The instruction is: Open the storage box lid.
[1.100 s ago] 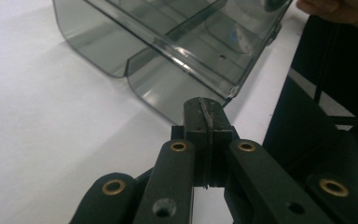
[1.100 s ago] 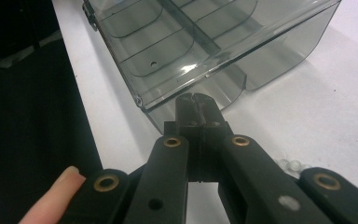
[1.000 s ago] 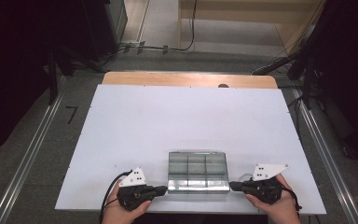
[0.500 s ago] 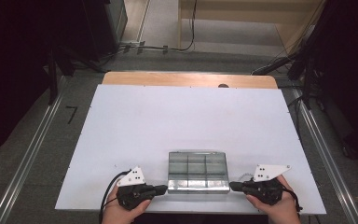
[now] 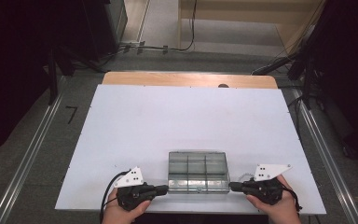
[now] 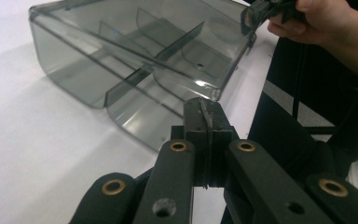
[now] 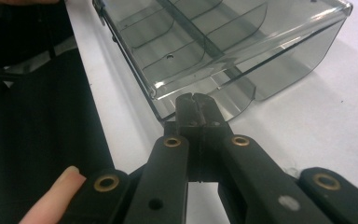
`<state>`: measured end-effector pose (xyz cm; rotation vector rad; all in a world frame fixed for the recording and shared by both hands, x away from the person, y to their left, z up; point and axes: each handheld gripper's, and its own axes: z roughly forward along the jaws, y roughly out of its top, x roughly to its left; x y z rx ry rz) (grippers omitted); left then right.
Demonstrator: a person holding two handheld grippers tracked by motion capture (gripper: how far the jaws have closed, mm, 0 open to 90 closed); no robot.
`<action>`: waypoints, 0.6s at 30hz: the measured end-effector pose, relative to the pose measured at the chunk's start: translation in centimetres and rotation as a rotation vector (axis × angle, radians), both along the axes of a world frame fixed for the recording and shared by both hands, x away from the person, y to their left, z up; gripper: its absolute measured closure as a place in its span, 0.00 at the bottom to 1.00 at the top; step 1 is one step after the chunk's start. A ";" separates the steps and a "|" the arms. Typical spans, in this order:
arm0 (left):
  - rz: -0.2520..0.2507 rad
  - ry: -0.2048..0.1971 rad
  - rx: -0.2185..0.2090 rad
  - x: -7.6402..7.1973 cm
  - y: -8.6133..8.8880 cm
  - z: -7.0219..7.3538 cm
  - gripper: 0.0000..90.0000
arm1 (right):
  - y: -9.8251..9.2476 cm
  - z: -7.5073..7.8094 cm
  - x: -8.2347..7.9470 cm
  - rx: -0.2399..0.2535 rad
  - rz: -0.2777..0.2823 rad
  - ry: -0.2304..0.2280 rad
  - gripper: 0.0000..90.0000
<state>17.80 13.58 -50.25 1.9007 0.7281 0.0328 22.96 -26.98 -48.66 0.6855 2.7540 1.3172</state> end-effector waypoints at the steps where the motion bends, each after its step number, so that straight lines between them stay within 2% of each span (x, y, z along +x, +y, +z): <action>1: -0.002 -0.006 0.002 -0.1 -0.1 0.0 1.00 | 0.0 0.0 0.0 -0.004 0.000 -0.004 0.98; 5: 0.016 -0.040 -0.002 -0.2 -0.2 0.2 1.00 | 0.1 0.2 -0.2 0.005 -0.004 -0.017 0.98; 11: 0.041 -0.064 -0.034 -0.2 0.2 0.3 0.98 | 0.2 0.9 -0.6 0.041 -0.014 -0.050 0.98; 12: 0.041 -0.064 -0.034 -0.2 0.2 0.3 0.89 | 0.2 1.0 -0.6 0.049 -0.018 -0.052 0.98; 13: 0.069 -0.075 -0.027 -0.3 0.2 0.4 0.83 | 0.2 1.1 -0.7 0.060 -0.022 -0.056 0.98; 18: 0.115 -0.134 -0.022 -0.5 0.0 0.8 0.57 | 0.2 1.9 -0.9 0.108 -0.034 -0.084 0.98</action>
